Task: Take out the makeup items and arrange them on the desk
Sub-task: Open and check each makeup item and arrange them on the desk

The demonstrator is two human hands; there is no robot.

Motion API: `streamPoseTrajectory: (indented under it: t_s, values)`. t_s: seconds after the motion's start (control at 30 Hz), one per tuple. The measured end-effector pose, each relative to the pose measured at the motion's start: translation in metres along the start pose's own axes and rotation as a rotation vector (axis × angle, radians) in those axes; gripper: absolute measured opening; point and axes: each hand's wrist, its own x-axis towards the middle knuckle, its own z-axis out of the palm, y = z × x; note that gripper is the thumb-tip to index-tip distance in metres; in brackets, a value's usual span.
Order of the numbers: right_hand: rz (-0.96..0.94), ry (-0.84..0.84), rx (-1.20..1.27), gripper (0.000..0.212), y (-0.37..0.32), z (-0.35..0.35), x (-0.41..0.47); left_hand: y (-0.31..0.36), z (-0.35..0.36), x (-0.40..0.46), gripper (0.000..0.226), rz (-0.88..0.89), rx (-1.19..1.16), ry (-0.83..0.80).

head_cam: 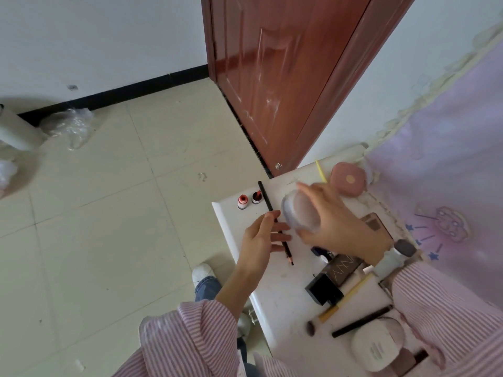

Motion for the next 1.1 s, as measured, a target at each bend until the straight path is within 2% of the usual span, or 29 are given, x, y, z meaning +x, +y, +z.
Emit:
streamPoseTrajectory:
  t_s: [0.13, 0.2, 0.3, 0.4, 0.5, 0.83, 0.9, 1.0, 1.03, 1.1]
  values:
    - [0.157, 0.160, -0.015, 0.083, 0.005, -0.008, 0.042, -0.014, -0.014, -0.007, 0.017, 0.326, 0.458, 0.457]
    - [0.205, 0.197, -0.082, 0.080, 0.003, -0.003, 0.062, -0.026, -0.024, -0.003, 0.030, 0.431, 0.722, 0.554]
    - [0.235, 0.188, -0.154, 0.076, 0.000, 0.006, 0.081, -0.041, -0.036, 0.003, 0.065, 0.315, 1.035, 0.478]
    - [0.233, 0.146, -0.154, 0.076, 0.004, 0.013, 0.086, -0.056, -0.043, 0.011, 0.080, 0.174, 1.268, 0.335]
    - [0.252, 0.097, -0.157, 0.078, 0.009, 0.016, 0.082, -0.061, -0.043, 0.015, 0.081, 0.143, 1.343, 0.288]
    - [0.204, 0.059, -0.267, 0.077, 0.009, 0.018, 0.066, -0.067, -0.045, 0.015, 0.081, 0.149, 1.393, 0.320]
    - [0.190, 0.178, -0.216, 0.065, 0.012, 0.012, 0.061, -0.068, -0.045, 0.015, 0.081, 0.157, 1.402, 0.327]
    - [0.192, 0.484, -0.259, 0.032, 0.029, -0.003, 0.049, -0.070, -0.046, 0.015, 0.081, 0.166, 1.422, 0.337]
    - [0.244, 0.506, -0.310, 0.025, 0.039, -0.008, 0.046, -0.070, -0.046, 0.015, 0.081, 0.168, 1.424, 0.336]
    - [0.355, 0.394, -0.390, 0.028, 0.060, -0.017, 0.041, -0.070, -0.046, 0.016, 0.081, 0.170, 1.431, 0.331]
